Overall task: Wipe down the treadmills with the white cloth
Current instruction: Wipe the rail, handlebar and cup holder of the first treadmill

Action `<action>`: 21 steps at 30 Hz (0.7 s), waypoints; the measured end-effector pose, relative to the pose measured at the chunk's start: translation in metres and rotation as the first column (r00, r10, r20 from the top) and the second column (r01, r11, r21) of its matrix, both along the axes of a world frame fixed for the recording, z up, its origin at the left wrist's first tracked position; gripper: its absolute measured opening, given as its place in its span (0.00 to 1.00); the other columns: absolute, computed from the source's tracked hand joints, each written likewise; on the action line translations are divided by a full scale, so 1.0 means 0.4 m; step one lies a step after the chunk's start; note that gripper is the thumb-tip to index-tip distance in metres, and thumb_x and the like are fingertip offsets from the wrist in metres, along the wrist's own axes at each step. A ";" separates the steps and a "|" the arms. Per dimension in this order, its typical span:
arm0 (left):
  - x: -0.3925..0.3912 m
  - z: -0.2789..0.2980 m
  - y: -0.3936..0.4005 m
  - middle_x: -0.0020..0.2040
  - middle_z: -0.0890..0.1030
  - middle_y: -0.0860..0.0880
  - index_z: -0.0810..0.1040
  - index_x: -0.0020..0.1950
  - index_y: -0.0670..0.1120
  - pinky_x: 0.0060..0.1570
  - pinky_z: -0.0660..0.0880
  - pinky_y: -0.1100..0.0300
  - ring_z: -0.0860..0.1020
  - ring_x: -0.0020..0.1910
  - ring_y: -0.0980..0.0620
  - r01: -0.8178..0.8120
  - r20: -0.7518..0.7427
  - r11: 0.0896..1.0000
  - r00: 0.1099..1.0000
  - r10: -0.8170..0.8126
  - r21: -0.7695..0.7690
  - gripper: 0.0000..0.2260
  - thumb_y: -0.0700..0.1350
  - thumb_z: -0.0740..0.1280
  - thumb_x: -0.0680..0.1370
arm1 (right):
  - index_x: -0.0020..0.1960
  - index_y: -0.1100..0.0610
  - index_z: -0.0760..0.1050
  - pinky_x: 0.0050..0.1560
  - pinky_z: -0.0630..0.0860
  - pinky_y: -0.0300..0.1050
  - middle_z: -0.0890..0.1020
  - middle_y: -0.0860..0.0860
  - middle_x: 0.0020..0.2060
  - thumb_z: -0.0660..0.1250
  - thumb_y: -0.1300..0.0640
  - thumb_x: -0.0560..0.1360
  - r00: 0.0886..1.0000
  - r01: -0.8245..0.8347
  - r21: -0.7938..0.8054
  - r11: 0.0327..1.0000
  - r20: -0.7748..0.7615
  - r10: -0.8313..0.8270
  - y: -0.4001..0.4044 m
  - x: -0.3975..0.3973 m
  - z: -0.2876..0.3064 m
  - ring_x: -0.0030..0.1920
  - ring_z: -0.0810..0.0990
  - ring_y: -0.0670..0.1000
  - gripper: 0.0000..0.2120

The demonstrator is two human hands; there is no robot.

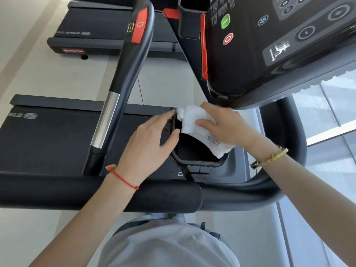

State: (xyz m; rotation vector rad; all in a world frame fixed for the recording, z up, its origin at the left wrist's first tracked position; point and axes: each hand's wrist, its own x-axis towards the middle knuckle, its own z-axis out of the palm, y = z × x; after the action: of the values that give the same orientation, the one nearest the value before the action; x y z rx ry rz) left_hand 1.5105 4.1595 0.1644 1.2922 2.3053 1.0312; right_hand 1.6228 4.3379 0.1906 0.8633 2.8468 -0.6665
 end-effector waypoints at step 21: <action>0.002 -0.012 0.000 0.63 0.78 0.51 0.68 0.76 0.48 0.59 0.78 0.52 0.80 0.54 0.53 0.070 -0.045 0.996 0.997 -0.067 0.047 0.22 0.50 0.61 0.82 | 0.55 0.60 0.59 0.27 0.61 0.36 0.70 0.52 0.33 0.57 0.52 0.83 0.903 0.398 -0.242 0.885 -0.066 -0.424 -0.125 0.112 -0.016 0.30 0.69 0.48 0.12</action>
State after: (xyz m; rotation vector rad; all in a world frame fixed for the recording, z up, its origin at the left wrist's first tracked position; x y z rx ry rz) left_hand 1.5113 4.1595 0.1597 1.4158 2.2635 1.0528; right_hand 1.6675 4.2878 0.1841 1.4484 2.6238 -1.0929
